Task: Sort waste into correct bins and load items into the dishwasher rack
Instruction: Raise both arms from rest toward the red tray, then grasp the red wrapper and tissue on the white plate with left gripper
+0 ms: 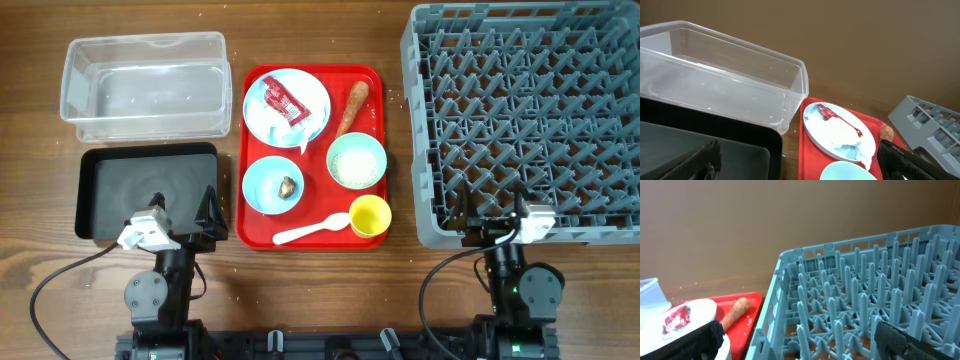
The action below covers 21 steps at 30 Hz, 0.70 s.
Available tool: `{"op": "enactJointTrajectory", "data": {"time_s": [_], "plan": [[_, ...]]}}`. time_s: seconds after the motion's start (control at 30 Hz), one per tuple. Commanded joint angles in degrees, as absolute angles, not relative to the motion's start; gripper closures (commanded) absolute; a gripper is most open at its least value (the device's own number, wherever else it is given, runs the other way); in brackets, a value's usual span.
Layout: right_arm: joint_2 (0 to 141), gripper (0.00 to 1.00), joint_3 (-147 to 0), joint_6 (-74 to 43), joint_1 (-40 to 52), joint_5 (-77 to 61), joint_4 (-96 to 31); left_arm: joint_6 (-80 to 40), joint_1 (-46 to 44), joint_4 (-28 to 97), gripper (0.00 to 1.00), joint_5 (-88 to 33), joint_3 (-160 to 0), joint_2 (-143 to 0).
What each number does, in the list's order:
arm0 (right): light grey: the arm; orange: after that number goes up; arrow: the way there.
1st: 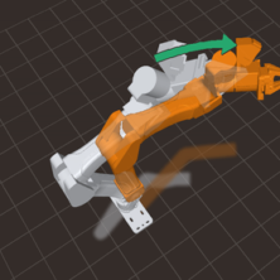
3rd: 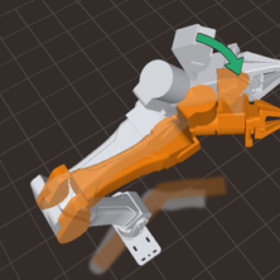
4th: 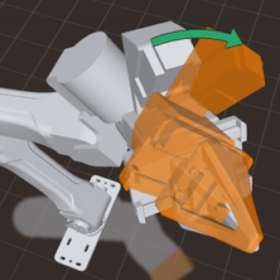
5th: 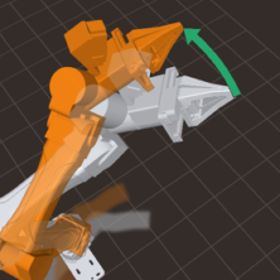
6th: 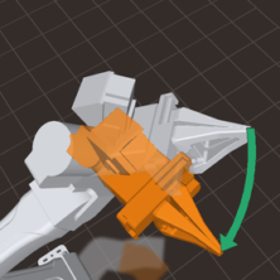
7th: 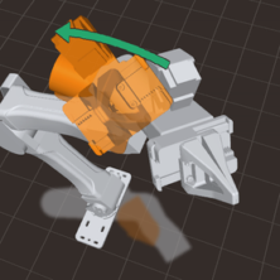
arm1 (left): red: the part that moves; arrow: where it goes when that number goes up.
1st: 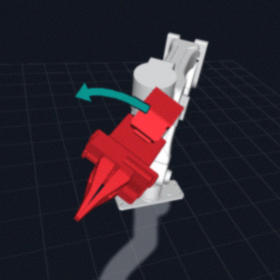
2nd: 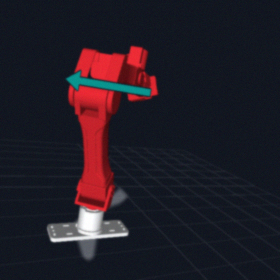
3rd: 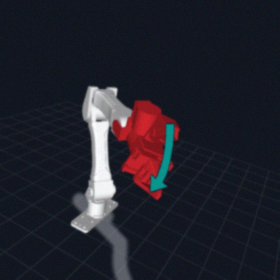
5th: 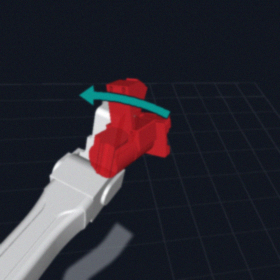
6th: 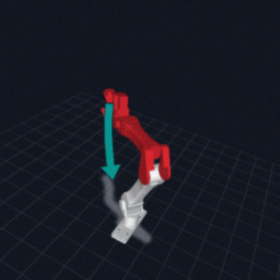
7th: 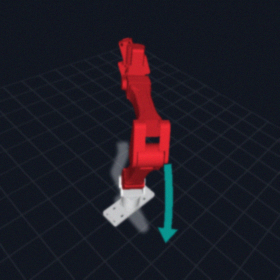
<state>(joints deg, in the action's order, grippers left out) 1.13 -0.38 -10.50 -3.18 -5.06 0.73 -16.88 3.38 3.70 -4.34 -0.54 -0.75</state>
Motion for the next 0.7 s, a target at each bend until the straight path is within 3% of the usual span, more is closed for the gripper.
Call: {"op": "enactJointTrajectory", "data": {"time_s": [0.0, 0.13, 0.37, 0.5, 0.67], "plan": [[0.8, 0.0, -0.32, -16.1, -2.96, -6.0, 5.54, -17.19, 3.11, 3.22, 0.0, -4.71, -0.32, -0.56], [0.8, 0.0, -2.26, -15.79, -2.96, -10.46, 9.89, -17.19, 3.11, -4.58, 0.0, -5.98, -0.69, -0.56], [7.22, 0.0, -16.82, -8.99, -2.96, -9.58, 6.5, -16.16, 3.11, -0.89, 0.0, -5.98, -14.15, -9.45], [20.82, 0.0, -31.53, -7.27, -2.96, -9.15, -4.05, -10.39, 3.09, 8.19, 0.0, -7.33, -31.83, -27.55], [45.32, 0.0, -56.58, -5.98, -2.96, -12.27, -25.71, -8.32, 1.1, 30.76, 0.0, -8.54, -70.26, -61.34]]}}
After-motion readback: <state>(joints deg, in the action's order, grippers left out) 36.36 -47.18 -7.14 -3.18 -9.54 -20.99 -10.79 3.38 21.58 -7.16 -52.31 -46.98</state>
